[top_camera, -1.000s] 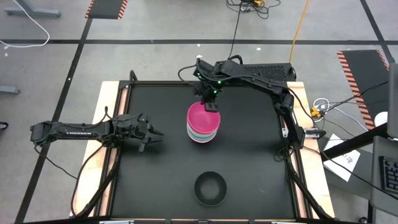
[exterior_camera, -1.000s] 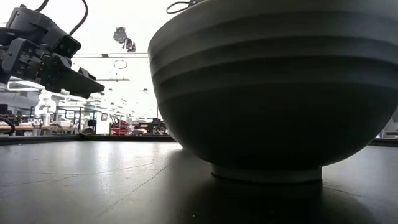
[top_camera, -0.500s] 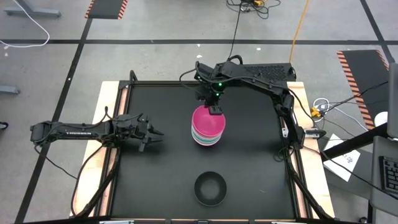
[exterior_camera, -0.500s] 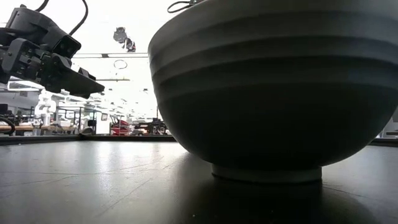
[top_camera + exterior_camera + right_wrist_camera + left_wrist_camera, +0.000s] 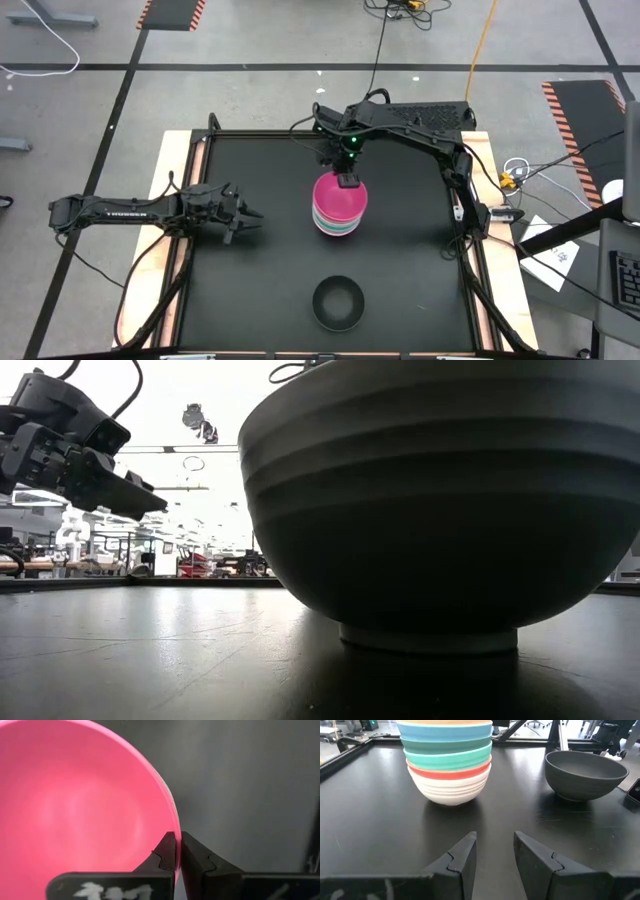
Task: Nest bowls inside each other
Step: Stack the pink bowl on top of the gray bowl
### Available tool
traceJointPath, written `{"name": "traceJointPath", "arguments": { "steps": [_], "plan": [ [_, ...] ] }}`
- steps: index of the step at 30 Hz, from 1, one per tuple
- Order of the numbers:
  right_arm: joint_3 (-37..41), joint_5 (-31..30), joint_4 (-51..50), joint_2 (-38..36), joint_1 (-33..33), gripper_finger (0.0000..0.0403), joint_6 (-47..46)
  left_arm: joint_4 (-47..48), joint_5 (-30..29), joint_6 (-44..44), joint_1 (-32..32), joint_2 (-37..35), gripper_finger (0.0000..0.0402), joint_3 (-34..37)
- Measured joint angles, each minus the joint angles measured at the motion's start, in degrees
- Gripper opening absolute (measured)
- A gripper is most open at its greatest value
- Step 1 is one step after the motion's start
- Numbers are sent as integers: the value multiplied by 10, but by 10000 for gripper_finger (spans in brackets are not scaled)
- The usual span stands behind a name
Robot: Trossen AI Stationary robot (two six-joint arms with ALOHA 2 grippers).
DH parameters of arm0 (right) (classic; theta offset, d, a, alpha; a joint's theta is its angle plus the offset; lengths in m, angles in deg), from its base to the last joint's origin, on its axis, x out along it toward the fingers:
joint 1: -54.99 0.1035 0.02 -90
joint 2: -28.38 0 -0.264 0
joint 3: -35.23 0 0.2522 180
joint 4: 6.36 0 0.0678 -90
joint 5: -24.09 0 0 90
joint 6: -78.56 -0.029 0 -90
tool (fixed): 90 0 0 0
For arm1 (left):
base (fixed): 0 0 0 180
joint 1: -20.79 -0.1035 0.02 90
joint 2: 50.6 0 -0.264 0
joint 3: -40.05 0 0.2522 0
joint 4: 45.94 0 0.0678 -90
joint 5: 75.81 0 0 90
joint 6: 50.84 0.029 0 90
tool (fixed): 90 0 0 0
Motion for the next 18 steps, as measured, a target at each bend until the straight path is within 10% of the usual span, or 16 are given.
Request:
{"name": "traceJointPath", "arguments": {
  "steps": [18],
  "plan": [
    [0,-65,-24,3,29,1,-31,12,0,0,0,0,131,0]
  ]
}}
